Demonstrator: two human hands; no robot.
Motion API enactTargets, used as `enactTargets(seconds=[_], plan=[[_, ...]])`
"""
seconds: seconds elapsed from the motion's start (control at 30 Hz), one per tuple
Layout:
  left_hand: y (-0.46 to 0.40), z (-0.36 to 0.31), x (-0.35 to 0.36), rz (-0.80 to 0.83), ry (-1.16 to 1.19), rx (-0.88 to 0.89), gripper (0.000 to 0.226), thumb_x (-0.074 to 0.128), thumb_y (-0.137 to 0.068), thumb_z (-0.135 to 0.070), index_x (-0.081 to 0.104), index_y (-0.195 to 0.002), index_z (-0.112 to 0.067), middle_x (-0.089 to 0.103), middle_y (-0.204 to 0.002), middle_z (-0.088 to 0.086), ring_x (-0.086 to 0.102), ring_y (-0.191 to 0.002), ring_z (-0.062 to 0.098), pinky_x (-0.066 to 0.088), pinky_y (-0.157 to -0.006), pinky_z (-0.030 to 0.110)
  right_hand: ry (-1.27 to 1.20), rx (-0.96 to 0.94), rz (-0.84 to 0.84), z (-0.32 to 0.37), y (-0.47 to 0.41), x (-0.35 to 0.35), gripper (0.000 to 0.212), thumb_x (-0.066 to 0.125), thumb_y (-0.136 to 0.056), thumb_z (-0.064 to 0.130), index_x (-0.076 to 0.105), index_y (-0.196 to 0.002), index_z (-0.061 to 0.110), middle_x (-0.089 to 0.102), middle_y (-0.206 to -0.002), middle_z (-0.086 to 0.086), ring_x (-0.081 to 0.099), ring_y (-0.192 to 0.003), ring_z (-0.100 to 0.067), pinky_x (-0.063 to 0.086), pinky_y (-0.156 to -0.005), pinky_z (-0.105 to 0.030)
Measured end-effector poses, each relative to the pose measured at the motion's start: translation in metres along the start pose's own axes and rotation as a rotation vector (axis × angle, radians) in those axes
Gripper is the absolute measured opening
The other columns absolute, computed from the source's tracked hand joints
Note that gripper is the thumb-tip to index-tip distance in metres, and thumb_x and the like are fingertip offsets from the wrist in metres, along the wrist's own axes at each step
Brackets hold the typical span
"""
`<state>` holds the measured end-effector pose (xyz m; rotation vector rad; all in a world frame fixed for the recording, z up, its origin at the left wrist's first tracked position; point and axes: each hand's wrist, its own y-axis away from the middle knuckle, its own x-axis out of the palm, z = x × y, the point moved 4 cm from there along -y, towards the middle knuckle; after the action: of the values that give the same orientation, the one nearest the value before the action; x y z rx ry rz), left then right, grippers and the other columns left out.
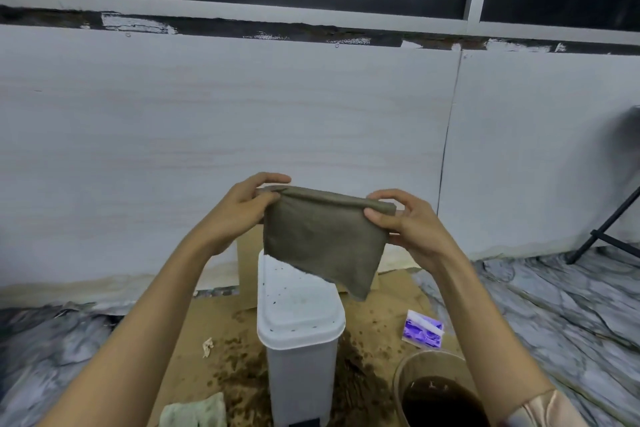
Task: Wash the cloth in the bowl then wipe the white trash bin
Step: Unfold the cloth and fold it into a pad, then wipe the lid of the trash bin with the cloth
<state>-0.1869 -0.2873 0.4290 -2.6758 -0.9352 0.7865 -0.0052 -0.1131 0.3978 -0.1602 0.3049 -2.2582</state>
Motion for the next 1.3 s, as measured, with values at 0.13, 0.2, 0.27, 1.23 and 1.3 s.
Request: enactTargets(seconds=[0.13, 0.2, 0.27, 1.23, 1.3], plan=[[0.002, 0.015, 0.002, -0.09, 0.109, 0.002, 0.019, 0.045, -0.099, -0.027, 0.058, -0.114, -0.028, 0.07, -0.089, 0.002, 0.067, -0.077, 0.018, 0.056, -0.058, 0.028, -0.001, 0.097, -0.129, -0.013, -0.006, 0.001, 0.02, 0.074, -0.081, 0.021, 0.071, -0.1, 0.015, 0.071, -0.093, -0.007, 0.068, -0.083, -0.019, 0.056, -0.067, -0.034], [0.0, 0.03, 0.016, -0.149, -0.057, -0.018, 0.017, 0.044, -0.1, -0.027, 0.056, -0.112, -0.026, 0.07, -0.085, 0.006, 0.066, -0.074, 0.028, 0.056, -0.057, 0.04, 0.172, 0.141, -0.263, -0.025, -0.011, 0.008, 0.011, 0.074, -0.083, 0.021, 0.069, -0.09, 0.014, 0.067, -0.099, -0.01, 0.066, -0.092, -0.027, 0.055, -0.065, -0.036], [-0.001, 0.039, 0.034, -0.213, -0.132, -0.011, 0.019, 0.041, -0.101, -0.023, 0.053, -0.114, -0.025, 0.07, -0.084, 0.011, 0.064, -0.074, 0.034, 0.053, -0.063, 0.044, 0.3, 0.155, -0.337, -0.037, -0.015, 0.017, 0.014, 0.072, -0.084, 0.022, 0.065, -0.093, 0.015, 0.062, -0.105, -0.008, 0.062, -0.097, -0.028, 0.057, -0.07, -0.04], [-0.025, 0.142, 0.071, -0.001, -0.246, -0.37, 0.053, 0.034, -0.1, -0.042, 0.031, -0.145, -0.013, 0.041, -0.147, 0.008, 0.044, -0.131, 0.026, 0.036, -0.101, 0.031, 0.586, 0.244, -0.128, -0.149, -0.044, 0.073, 0.071, 0.067, -0.088, 0.026, 0.027, -0.145, 0.014, 0.045, -0.14, -0.006, 0.044, -0.13, -0.025, 0.042, -0.103, -0.034], [-0.022, 0.174, 0.077, 0.031, -0.284, -0.416, 0.052, 0.031, -0.101, -0.04, 0.025, -0.147, -0.017, 0.038, -0.15, 0.006, 0.041, -0.133, 0.027, 0.034, -0.105, 0.033, 0.859, 0.197, 0.014, -0.18, -0.042, 0.088, 0.066, 0.053, -0.095, 0.038, 0.024, -0.148, 0.012, 0.027, -0.154, -0.005, 0.024, -0.143, -0.025, 0.025, -0.115, -0.036]])
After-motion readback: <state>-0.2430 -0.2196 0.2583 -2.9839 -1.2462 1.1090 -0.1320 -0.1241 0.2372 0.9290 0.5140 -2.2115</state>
